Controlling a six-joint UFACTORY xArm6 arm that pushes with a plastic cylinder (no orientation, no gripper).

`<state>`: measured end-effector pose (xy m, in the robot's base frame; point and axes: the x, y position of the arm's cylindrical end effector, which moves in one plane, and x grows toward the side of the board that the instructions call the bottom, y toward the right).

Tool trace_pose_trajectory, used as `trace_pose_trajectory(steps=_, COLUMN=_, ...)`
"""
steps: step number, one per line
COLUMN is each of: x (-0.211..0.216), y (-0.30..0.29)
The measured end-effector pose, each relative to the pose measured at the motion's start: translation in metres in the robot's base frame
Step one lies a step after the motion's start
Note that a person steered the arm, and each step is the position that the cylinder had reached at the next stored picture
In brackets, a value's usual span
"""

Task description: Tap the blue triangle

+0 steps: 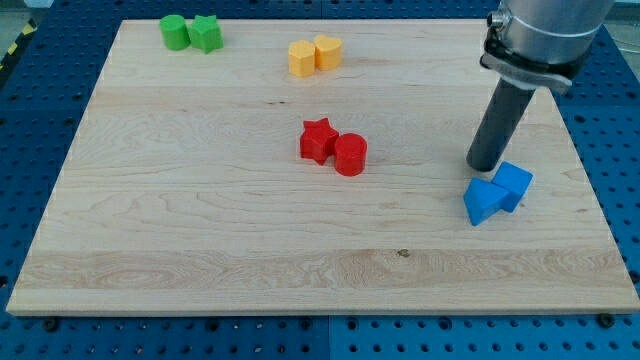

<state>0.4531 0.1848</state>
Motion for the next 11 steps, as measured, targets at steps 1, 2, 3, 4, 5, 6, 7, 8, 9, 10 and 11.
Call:
trace_pose_trajectory(steps=1, x=0.011, y=0.031)
trace_pose_trajectory(steps=2, x=0.039, y=0.071)
trace_pose_trajectory(steps=3, x=0.090, y=0.086)
trace_pose_trajectory(steps=4, x=0.144, y=0.048)
trace_pose_trajectory(steps=5, x=0.141, y=-0.013)
trace_pose_trajectory(steps=6, x=0.107, y=-0.011)
trace_pose_trajectory(steps=7, x=0.106, y=-0.011)
trace_pose_trajectory(steps=8, x=0.097, y=-0.011)
trace_pose_trajectory(steps=9, x=0.096, y=-0.011)
trace_pose_trajectory(steps=10, x=0.093, y=-0.011)
trace_pose_trajectory(steps=11, x=0.091, y=-0.011)
